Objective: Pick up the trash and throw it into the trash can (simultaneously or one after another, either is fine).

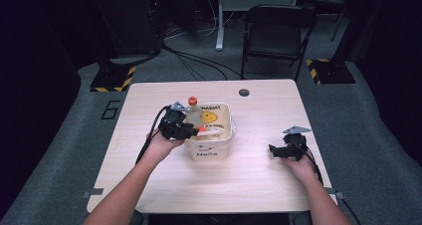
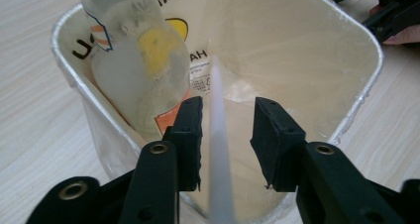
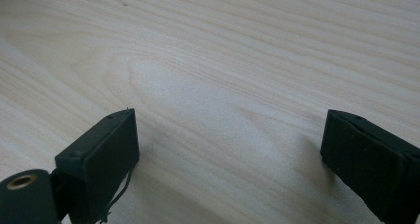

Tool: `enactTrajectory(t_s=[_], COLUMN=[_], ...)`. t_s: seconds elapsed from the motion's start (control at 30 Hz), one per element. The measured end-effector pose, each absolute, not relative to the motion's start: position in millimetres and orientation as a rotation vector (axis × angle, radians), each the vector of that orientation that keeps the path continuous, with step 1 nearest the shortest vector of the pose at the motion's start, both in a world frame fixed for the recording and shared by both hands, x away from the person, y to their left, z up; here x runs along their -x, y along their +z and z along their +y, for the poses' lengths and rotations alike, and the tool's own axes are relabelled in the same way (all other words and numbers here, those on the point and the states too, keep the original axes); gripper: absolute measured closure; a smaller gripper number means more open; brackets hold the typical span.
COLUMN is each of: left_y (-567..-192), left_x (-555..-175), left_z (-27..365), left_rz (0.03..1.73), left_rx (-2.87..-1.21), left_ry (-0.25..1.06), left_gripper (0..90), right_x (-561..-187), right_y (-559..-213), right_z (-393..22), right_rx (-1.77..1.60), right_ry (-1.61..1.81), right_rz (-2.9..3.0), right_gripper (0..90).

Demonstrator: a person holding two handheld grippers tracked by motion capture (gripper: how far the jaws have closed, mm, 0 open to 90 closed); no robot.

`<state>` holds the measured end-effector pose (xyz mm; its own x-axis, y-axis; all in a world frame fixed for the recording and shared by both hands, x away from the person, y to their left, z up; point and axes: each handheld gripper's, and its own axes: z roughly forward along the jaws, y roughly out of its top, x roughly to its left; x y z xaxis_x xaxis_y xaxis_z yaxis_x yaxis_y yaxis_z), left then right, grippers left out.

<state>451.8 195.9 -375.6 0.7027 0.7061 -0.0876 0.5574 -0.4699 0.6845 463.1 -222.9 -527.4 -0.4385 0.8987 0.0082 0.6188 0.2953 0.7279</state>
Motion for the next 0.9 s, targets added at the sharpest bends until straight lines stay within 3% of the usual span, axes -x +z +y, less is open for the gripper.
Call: enactTrajectory(t_s=[0.33,0.73,0.9], left_y=[-362.3,-352.9,-351.6], left_x=[-444.4,-446.4,-445.1], left_z=[223.6,254.4,267.6], left_rz=[0.934,0.952,0.950], left_rx=[-2.116,-2.075,-2.092], left_ry=[0.318,0.371,0.423], left_gripper=[51.1,47.3,50.8], right_x=[-463.7,-463.2,-462.9], right_y=[-527.4,-527.4,-527.5], right_z=[-222.9,-222.7,-222.7], right_rx=[-1.352,-1.355,-1.357], right_ry=[0.944,0.944,0.944], right_rz=[2.171,2.167,2.166], right_gripper=[7.2,7.1,7.1])
